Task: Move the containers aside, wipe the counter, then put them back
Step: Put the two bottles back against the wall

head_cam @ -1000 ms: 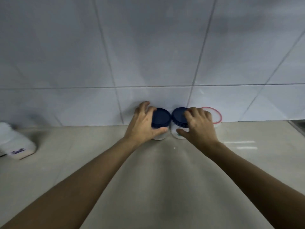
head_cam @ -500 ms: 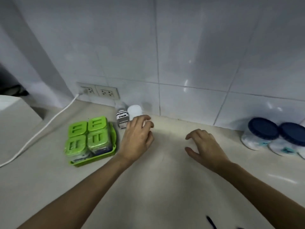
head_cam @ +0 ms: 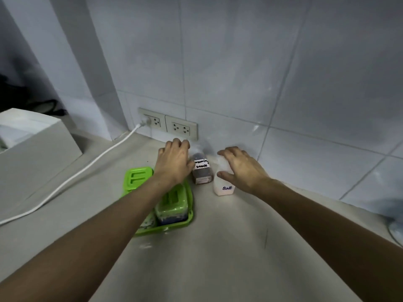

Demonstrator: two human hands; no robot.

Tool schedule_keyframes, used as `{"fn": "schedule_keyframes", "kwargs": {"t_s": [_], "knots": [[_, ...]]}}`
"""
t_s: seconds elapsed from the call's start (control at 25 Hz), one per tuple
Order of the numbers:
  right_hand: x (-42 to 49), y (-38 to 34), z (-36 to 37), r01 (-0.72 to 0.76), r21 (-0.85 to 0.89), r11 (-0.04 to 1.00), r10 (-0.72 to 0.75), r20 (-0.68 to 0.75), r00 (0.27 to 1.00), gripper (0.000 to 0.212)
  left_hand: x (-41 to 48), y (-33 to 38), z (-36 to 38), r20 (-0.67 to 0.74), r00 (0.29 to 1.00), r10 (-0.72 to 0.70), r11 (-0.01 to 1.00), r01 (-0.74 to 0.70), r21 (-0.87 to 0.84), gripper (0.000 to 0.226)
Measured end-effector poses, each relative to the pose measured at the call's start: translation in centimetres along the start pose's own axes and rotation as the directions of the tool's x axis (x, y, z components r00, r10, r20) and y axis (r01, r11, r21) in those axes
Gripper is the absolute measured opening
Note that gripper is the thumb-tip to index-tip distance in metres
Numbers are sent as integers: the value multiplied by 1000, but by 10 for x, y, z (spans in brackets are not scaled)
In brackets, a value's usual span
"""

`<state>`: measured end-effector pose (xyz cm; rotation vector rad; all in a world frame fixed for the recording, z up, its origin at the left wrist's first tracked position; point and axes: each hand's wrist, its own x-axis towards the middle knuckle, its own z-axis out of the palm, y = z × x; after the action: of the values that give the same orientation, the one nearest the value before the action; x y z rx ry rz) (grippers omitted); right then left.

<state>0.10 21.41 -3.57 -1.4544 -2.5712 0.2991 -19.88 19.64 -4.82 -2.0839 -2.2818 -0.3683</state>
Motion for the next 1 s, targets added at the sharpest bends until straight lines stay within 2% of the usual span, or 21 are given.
{"fn": "schedule_keyframes", "kwargs": {"t_s": [0.16,0.32,0.44,0.52,0.6,0.68,0.76,0.84,0.92,1.0], "knots": [[14,1,0,-10,64,998,8,35,999,51,52,-2,11,232,967,-104,978,142,-154,59],[22,0,4,15,48,999,-18,57,998,54,85,-1,39,251,936,-245,898,317,-304,67],[21,4,9,33,42,999,-36,56,998,54,93,7,54,343,887,-308,823,430,-371,77],[19,7,8,42,20,999,-43,62,997,51,95,11,56,411,858,-308,742,487,-462,68],[18,8,7,57,-27,998,-55,55,997,45,93,13,50,440,856,-270,669,496,-554,45],[14,11,4,74,-82,994,-67,83,994,45,89,15,38,444,872,-208,653,461,-600,33],[4,20,-4,70,-97,993,-58,122,991,48,79,19,20,405,906,-122,723,361,-590,36],[-14,32,-16,15,-46,999,-9,136,991,51,66,29,-4,349,937,-18,821,213,-529,46],[-42,47,-31,-34,2,999,33,136,990,53,51,45,-27,261,961,87,917,25,-398,54],[-78,69,-48,-72,8,997,70,139,988,53,32,73,-48,149,970,191,936,-135,-325,55]]}}
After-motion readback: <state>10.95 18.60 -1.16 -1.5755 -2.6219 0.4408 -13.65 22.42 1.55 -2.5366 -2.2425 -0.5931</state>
